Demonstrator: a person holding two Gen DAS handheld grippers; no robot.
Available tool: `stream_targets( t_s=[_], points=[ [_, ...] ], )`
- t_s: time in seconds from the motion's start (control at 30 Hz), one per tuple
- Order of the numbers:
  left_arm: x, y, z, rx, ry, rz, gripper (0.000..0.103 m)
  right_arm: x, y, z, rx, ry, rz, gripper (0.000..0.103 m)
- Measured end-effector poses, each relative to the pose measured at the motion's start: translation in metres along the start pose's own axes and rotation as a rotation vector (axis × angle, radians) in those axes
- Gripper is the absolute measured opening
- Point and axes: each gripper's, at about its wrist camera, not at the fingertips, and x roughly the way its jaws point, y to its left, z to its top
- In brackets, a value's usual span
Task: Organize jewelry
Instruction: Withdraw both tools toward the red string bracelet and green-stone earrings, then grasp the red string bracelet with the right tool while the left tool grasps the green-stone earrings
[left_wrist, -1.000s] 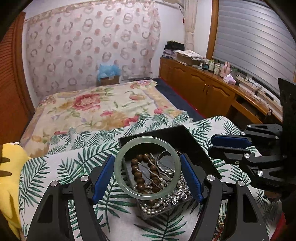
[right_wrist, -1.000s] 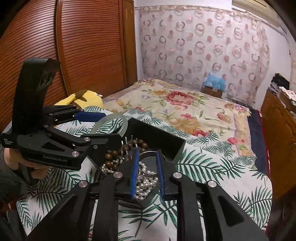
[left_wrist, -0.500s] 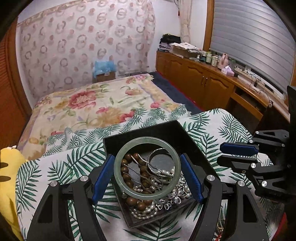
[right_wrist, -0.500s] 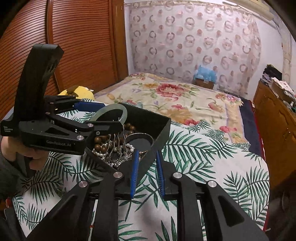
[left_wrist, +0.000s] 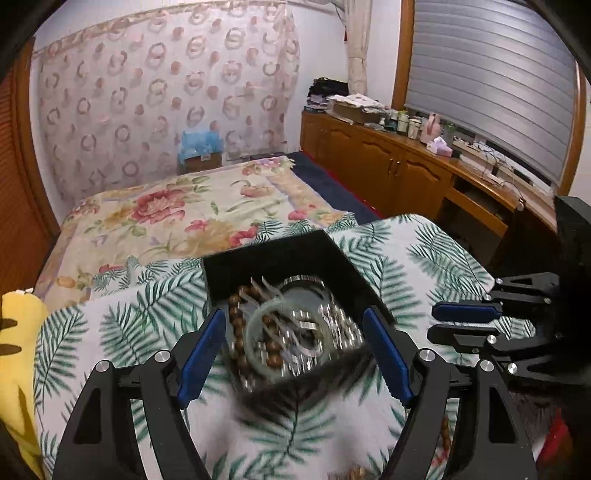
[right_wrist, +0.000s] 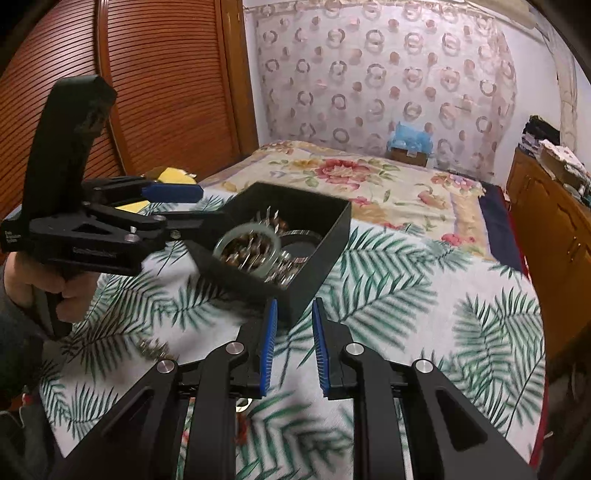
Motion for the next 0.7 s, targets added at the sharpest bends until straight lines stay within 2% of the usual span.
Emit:
stream_targets(
  t_s=[0.03,0.2,0.43,0.7],
  points=[
    [-0.004,0.001,-0.006,-0.001,0.004,-0.002,0.074,-0.001,0.002,-0.005,0.002,0.008,0.006,0.034],
    [-0.015,0.007,-0.038,-0.022,0.048,-0.005,0.074,0.002,0.015,-0.026,-0.011,0.067,0.019,0.034],
    [-0.016,0.011,-0.087,-0.058,0.147,-0.005,0.074,0.015,0.03,-0.049,-0.051,0.16,0.046,0.034],
    [-0.021,-0.001,-0.105,-0.039,0.193,-0.034,0.062,0.014,0.044,-0.06,-0.112,0.194,0.025,0.034]
  ],
)
